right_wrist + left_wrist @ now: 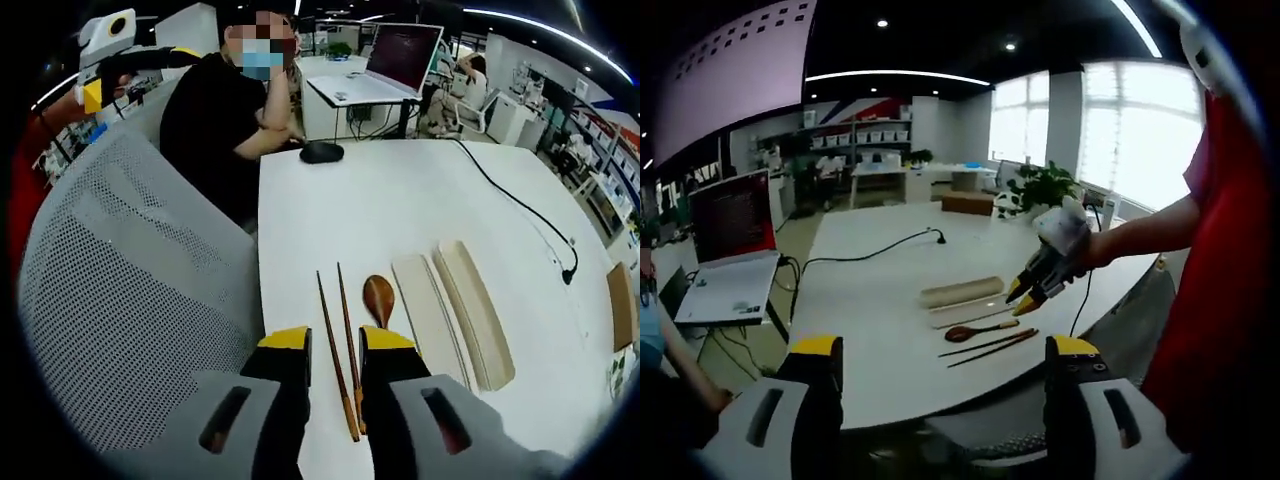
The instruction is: Arrange the utensils inside the cutlery case until each visible utensil rests in its matching compartment.
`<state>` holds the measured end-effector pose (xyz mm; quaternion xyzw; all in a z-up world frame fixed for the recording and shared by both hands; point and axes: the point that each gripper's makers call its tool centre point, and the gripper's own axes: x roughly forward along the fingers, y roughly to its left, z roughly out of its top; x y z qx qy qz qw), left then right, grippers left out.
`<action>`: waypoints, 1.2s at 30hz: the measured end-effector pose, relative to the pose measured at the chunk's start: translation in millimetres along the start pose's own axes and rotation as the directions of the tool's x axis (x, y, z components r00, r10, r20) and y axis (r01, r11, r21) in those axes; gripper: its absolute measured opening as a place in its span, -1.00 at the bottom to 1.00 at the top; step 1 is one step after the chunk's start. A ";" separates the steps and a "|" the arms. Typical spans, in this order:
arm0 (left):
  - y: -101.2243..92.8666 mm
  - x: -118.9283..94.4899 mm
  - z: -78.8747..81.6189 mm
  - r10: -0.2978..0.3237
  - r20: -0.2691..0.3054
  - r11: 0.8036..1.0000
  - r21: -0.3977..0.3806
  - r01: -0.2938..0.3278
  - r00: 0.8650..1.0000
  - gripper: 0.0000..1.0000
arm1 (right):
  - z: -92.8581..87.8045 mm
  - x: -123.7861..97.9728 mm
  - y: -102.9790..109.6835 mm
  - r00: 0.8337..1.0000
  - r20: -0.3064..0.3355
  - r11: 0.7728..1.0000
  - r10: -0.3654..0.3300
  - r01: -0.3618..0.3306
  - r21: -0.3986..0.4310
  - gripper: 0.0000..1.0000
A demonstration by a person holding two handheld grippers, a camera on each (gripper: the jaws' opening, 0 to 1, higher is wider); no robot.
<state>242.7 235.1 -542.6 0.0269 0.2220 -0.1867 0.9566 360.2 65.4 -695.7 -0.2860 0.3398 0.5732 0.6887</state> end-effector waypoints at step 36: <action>-2.2 3.3 -10.7 -0.014 -0.041 0.998 0.057 0.016 0.999 0.63 | -69.0 65.6 1.2 0.958 -0.281 0.982 0.061 -0.109 -0.157 -0.80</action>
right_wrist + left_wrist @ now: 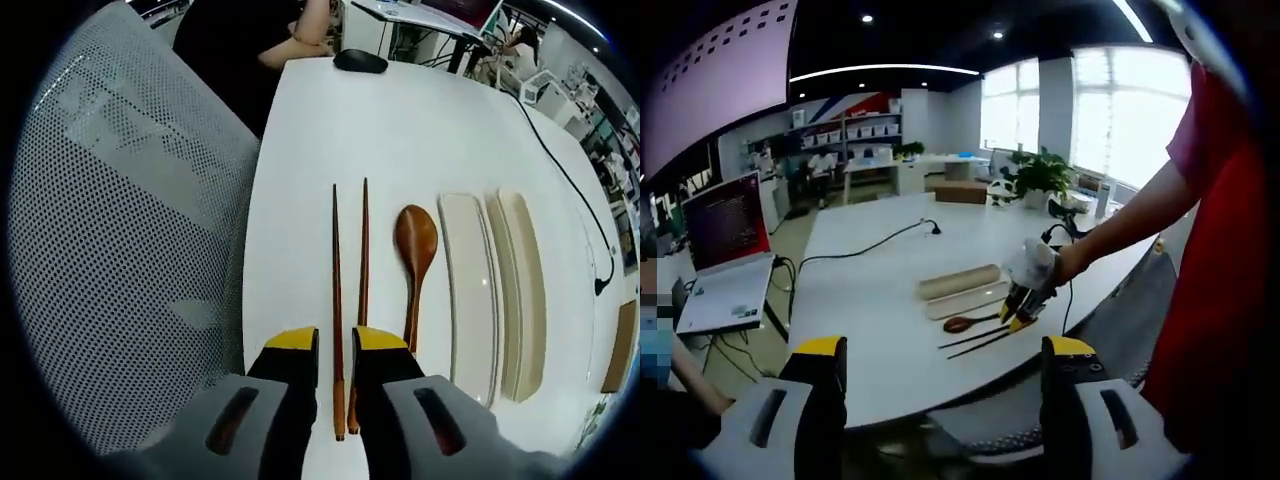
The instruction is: Arrange the utensils inside the cutlery case until each visible utensil rests in its matching compartment.
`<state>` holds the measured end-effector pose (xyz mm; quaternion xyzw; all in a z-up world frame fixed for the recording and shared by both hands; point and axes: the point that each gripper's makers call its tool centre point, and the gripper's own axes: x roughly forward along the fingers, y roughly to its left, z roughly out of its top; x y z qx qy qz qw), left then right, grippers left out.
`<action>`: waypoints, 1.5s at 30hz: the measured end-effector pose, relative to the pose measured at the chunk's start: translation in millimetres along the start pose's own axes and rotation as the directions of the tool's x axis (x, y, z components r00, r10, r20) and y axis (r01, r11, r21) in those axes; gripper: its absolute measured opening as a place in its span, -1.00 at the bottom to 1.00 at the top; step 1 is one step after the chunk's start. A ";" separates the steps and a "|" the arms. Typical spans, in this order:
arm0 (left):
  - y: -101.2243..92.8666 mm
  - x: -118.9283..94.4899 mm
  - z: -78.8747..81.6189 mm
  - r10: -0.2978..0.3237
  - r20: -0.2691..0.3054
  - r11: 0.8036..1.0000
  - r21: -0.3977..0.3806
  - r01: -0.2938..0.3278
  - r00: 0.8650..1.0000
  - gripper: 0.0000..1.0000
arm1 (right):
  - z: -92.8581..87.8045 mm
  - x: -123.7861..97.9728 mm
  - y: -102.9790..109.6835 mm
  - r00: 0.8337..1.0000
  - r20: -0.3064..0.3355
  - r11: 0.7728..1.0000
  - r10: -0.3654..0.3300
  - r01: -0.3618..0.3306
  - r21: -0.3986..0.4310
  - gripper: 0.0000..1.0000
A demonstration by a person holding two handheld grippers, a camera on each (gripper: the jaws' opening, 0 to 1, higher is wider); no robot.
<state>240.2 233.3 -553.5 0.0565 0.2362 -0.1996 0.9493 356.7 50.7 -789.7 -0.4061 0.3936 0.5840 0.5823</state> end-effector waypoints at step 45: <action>4.1 -1.7 -17.4 0.003 -0.030 1.000 0.000 -0.003 1.000 0.56 | -12.5 30.7 -5.9 0.993 -0.120 1.000 0.002 -0.001 0.010 -0.98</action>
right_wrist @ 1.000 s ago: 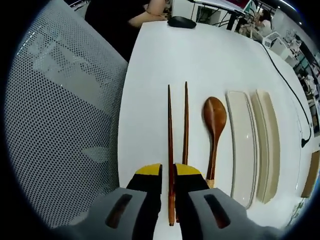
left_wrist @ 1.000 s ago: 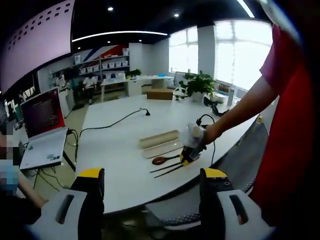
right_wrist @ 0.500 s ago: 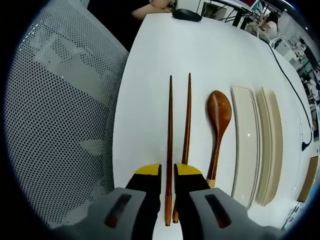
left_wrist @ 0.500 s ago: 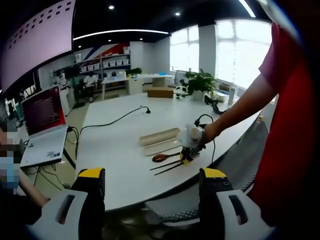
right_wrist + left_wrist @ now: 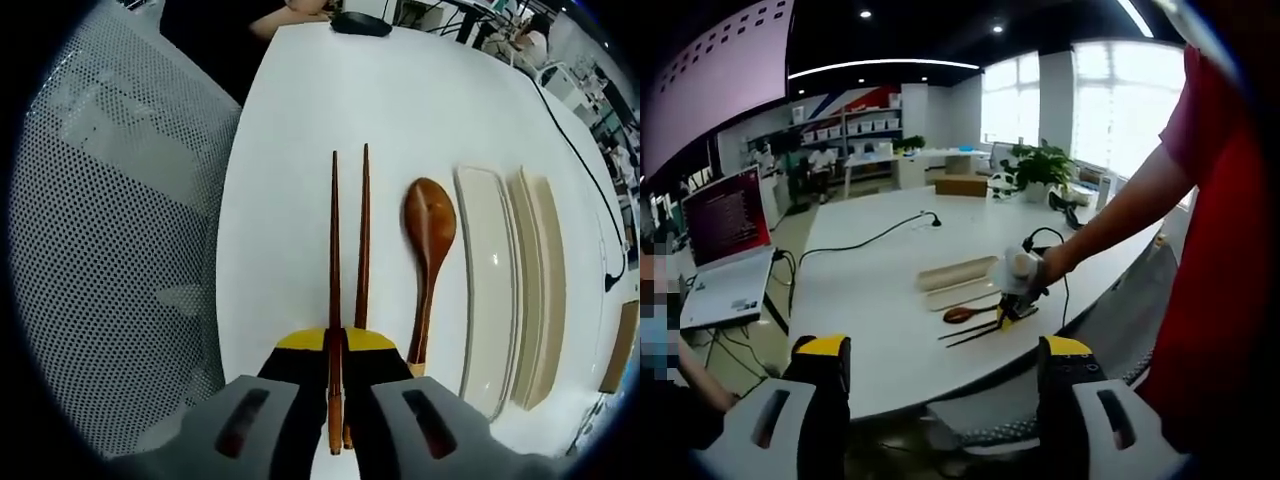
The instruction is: Arrange the utensils inside the cutlery case until each visible utensil rests in its matching compartment.
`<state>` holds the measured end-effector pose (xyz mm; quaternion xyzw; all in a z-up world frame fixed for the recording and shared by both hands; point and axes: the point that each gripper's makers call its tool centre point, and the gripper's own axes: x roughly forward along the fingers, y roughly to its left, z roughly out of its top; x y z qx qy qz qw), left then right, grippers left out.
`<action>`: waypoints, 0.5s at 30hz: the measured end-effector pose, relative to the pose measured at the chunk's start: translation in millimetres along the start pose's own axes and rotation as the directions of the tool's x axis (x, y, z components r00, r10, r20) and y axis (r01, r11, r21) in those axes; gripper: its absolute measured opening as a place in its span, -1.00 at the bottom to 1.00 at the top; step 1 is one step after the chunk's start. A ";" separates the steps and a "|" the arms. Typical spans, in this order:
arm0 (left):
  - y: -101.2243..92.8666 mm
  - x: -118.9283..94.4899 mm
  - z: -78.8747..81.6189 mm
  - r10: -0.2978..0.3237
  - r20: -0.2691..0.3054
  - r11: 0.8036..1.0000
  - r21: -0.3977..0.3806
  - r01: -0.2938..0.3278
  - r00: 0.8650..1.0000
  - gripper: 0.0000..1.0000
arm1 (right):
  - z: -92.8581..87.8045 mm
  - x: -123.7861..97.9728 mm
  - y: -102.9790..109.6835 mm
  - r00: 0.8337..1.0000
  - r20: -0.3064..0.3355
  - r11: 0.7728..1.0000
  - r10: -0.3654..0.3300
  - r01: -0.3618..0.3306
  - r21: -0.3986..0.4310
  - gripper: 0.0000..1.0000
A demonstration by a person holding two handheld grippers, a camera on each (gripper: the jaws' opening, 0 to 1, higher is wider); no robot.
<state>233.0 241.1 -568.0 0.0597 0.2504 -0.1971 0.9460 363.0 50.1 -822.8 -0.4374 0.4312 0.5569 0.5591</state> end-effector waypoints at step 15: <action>-16.5 1.1 7.4 -0.005 0.012 1.000 0.008 0.005 1.000 0.55 | -0.2 0.2 0.7 0.999 -0.036 0.998 0.016 -0.013 0.067 -1.00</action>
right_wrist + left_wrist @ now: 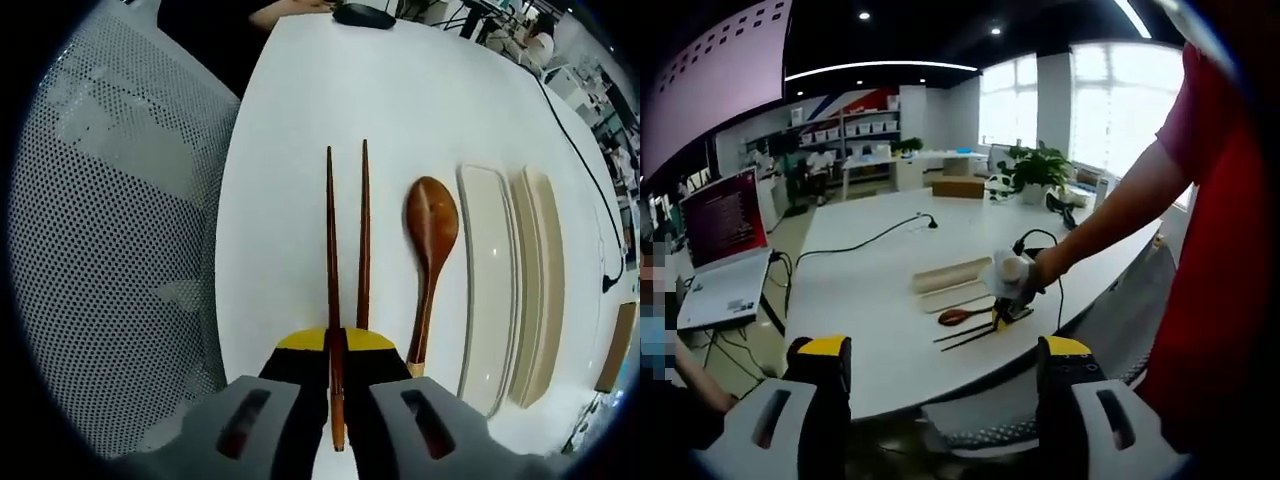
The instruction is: Arrange the utensils inside the cutlery case until each visible utensil rests in its matching compartment.
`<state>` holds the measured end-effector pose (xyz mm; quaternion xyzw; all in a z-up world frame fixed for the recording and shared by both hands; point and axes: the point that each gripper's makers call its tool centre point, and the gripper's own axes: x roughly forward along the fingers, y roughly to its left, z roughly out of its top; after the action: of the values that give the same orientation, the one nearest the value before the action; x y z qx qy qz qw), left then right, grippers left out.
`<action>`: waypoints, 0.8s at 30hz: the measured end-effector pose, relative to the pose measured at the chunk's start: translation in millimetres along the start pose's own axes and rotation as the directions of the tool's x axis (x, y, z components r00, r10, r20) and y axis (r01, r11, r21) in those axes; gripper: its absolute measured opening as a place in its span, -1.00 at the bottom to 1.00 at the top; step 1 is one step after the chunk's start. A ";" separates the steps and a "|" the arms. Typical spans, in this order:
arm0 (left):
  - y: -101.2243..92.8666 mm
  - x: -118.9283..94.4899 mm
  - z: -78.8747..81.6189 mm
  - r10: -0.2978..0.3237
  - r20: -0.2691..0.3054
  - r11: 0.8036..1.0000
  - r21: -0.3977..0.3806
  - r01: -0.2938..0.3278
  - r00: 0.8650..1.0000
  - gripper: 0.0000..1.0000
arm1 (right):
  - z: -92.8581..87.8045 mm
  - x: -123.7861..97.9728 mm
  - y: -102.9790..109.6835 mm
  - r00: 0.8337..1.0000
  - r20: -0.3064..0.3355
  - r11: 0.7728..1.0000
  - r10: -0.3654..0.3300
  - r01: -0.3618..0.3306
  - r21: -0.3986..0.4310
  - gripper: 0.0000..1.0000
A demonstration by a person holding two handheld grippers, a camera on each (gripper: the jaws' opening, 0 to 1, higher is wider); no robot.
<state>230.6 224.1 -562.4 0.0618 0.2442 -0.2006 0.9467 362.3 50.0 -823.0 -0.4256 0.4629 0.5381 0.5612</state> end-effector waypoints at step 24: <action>-4.5 -4.7 -0.4 0.005 0.014 1.000 -0.015 -0.004 1.000 0.55 | 0.2 -28.4 0.9 1.000 -0.007 1.000 0.023 -0.023 0.005 -1.00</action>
<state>224.8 221.7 -560.5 0.0538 0.2391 -0.1971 0.9493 361.6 44.3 -795.1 -0.4209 0.4712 0.5417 0.5545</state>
